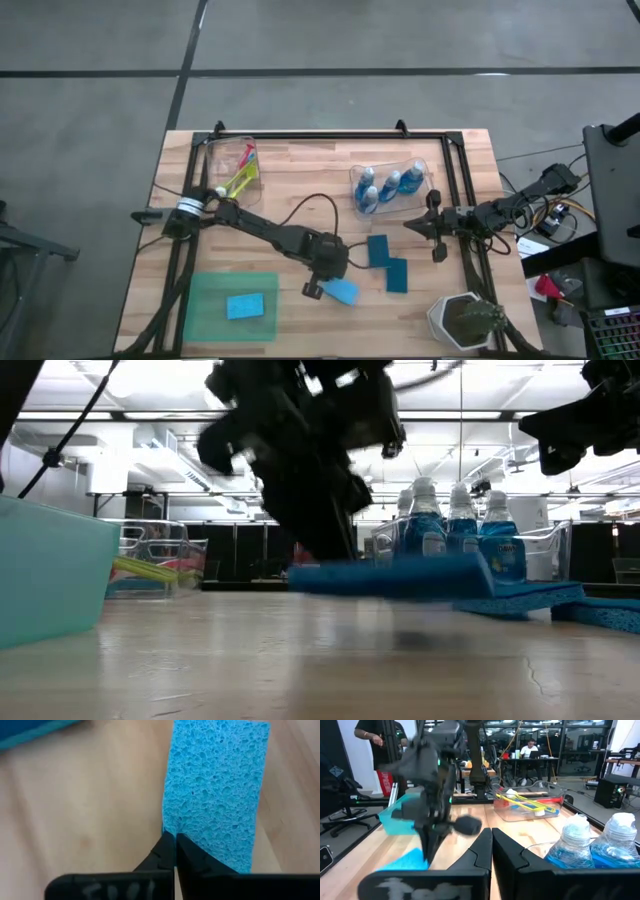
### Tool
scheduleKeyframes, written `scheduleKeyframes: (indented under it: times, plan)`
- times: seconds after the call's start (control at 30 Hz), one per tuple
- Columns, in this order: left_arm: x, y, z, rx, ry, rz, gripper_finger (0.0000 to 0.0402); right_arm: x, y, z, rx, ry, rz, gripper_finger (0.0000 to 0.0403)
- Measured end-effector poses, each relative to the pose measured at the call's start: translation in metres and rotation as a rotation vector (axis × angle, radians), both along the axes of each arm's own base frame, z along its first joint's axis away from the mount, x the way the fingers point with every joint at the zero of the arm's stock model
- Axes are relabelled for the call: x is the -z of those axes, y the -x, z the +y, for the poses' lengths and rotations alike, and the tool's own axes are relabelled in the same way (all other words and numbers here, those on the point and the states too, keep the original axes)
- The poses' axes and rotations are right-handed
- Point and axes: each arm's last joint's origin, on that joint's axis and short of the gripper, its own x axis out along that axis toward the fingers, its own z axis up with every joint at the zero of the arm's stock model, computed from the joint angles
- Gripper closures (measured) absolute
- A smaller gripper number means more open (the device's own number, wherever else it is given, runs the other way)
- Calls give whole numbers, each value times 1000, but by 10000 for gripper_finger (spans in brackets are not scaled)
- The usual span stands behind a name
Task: Pick & Place Kitchen Sink Supplies
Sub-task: Stack the blue sponge on top of the blue sponge in the green bin
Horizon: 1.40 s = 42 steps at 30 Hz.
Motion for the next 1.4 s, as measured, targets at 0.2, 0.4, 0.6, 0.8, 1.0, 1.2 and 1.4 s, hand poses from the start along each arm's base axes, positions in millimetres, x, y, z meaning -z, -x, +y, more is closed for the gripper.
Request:
scheduleKeyframes:
  times: [0.2,0.4,0.6,0.8,1.0,1.2,1.4]
  plan:
    - [-40,23,1,-45,-18,24,401,0,0,0,0,0,0,394]
    - [-78,62,-8,-144,-28,91,401,0,0,0,0,-1,0,394]
    - [-102,115,-28,-265,-59,93,401,0,0,0,0,0,0,394]
    - [-99,171,-46,-415,-20,78,401,0,0,0,0,0,1,394]
    - [-75,222,-61,-530,35,137,401,0,0,0,0,0,1,394]
    - [-56,256,-77,-605,76,199,401,0,0,0,0,-1,0,394]
    - [-41,270,-86,-654,63,237,401,0,0,0,0,1,0,394]
